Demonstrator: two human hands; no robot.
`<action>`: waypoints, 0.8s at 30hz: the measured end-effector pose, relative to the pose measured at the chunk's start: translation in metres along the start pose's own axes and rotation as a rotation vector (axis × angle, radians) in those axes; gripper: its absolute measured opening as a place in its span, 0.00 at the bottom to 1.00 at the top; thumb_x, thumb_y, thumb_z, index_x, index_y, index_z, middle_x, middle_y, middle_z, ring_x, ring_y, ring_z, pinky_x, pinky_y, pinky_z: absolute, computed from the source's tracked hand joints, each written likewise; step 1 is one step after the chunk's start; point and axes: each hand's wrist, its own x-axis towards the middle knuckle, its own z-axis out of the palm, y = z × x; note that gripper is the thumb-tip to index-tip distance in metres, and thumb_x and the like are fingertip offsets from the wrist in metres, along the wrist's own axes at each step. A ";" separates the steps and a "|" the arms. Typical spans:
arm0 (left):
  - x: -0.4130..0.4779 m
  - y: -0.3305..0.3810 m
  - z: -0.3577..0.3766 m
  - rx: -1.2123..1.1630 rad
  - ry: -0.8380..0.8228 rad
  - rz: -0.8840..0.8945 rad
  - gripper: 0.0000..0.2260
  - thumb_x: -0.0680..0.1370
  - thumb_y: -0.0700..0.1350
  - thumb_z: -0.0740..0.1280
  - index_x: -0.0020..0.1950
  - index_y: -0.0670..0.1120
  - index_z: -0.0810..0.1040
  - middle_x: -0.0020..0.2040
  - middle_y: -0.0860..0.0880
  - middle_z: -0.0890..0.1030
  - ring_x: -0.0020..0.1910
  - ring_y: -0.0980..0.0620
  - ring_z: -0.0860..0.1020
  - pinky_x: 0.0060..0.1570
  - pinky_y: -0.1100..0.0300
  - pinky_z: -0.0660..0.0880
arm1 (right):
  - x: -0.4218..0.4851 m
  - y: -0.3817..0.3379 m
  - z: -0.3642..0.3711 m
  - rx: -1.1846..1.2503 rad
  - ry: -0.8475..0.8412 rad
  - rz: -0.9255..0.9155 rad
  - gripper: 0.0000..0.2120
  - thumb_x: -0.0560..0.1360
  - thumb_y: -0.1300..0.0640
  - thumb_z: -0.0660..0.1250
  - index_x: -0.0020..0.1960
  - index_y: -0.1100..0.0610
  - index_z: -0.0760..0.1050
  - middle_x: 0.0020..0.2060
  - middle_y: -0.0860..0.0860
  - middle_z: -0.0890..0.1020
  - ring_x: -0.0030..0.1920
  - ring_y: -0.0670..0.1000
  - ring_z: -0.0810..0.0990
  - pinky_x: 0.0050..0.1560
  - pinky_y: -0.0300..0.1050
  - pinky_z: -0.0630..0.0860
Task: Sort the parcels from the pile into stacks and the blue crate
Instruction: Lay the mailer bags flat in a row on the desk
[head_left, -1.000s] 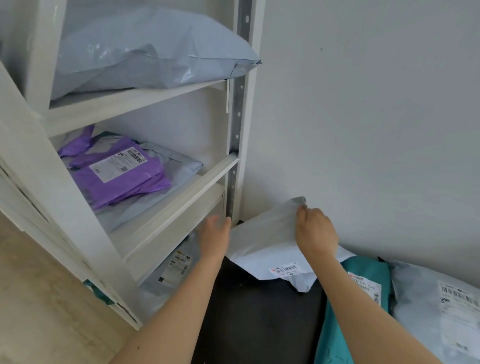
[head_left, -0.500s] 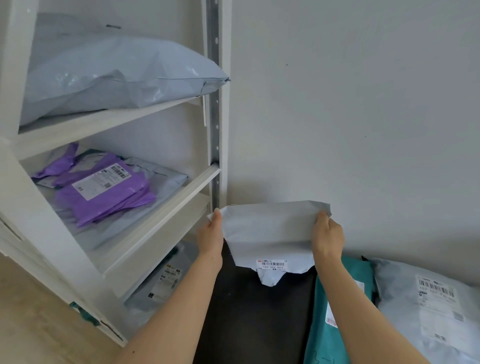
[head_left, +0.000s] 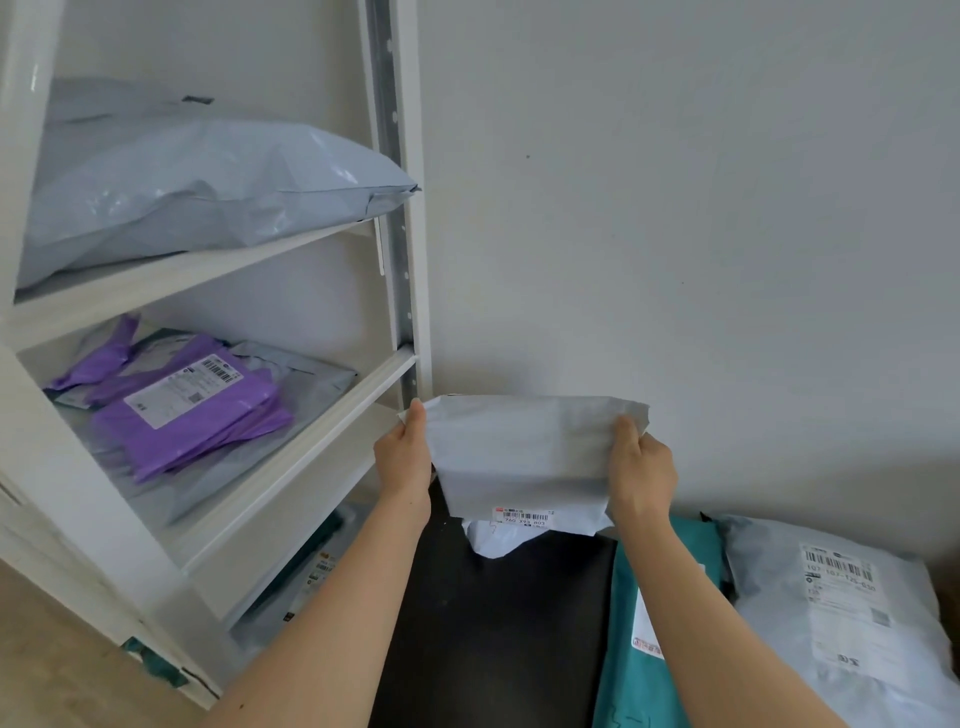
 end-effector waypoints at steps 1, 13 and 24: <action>-0.002 0.001 0.001 -0.004 -0.008 -0.001 0.12 0.82 0.50 0.60 0.40 0.48 0.72 0.39 0.49 0.77 0.38 0.55 0.76 0.39 0.63 0.74 | 0.000 0.000 -0.001 -0.007 -0.008 -0.001 0.23 0.82 0.49 0.54 0.31 0.58 0.62 0.28 0.52 0.68 0.31 0.52 0.66 0.38 0.47 0.64; -0.009 0.007 0.010 -0.083 -0.035 -0.052 0.13 0.81 0.53 0.60 0.41 0.48 0.74 0.41 0.49 0.78 0.43 0.52 0.76 0.49 0.55 0.74 | 0.003 0.003 -0.010 0.026 0.030 -0.018 0.22 0.83 0.49 0.53 0.33 0.59 0.64 0.30 0.53 0.70 0.39 0.57 0.71 0.43 0.49 0.67; 0.000 0.004 -0.007 0.077 -0.142 0.057 0.21 0.83 0.56 0.50 0.62 0.48 0.78 0.61 0.52 0.79 0.65 0.53 0.73 0.62 0.60 0.63 | 0.013 0.009 -0.025 0.279 0.077 0.259 0.20 0.83 0.51 0.54 0.34 0.58 0.64 0.30 0.52 0.66 0.30 0.51 0.63 0.32 0.45 0.62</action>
